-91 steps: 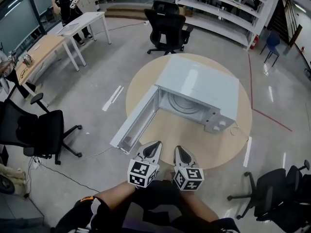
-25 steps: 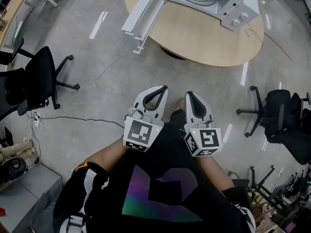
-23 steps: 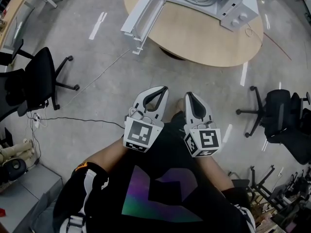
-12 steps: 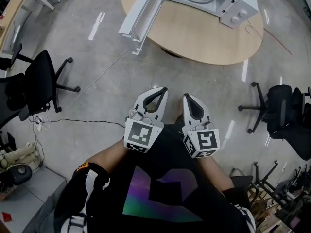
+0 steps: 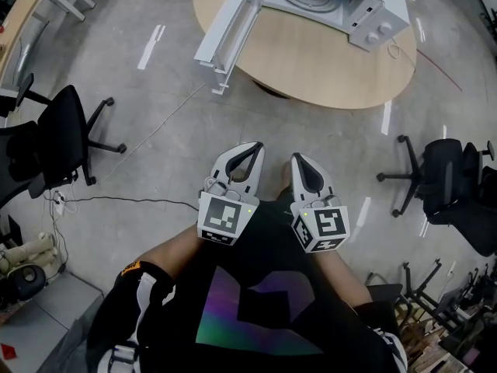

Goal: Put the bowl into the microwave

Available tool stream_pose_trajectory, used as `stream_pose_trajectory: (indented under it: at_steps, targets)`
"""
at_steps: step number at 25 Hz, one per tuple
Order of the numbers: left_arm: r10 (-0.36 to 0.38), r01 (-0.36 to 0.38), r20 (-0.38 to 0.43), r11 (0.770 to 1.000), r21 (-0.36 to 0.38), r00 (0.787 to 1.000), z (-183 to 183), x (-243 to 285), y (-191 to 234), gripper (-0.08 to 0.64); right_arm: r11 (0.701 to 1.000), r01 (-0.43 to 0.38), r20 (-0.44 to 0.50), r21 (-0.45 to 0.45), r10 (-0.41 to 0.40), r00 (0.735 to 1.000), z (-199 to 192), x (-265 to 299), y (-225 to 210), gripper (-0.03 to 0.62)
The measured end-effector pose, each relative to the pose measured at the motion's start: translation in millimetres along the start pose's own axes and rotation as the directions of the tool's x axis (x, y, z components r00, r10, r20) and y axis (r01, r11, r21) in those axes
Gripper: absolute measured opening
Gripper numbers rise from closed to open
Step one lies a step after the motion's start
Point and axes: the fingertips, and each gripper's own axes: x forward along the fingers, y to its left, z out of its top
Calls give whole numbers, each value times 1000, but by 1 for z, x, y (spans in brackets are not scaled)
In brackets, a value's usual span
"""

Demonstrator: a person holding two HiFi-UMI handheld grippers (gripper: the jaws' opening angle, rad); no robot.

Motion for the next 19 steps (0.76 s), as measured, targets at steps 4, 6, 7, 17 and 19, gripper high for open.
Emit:
stream_pose_trajectory:
  at_steps: [4,6,7,17,19]
  targets:
    - [17,-17,6,1000,-2,1000,3,-1,5,46,1000,-14,7,-13,14,1000,6,4,2,15]
    - [26,-26,9,1000,-4,1000,4,-2,6,46,1000,-22,7,-20,22,1000,9,5,4,15]
    - [30,-30,11,1000,-5,1000,5,-2,7,46,999,-26,8,-22,26,1000,10,5,4,15]
    - [26,-26,11,1000,-9,1000,7,2,3,46,999,-32,1,-29,32,999,11,5,0,15]
    - [24,-24,9,1000,-10,1000,7,2,2,46,999,-32,1,-30,32,999,11,4,0,15]
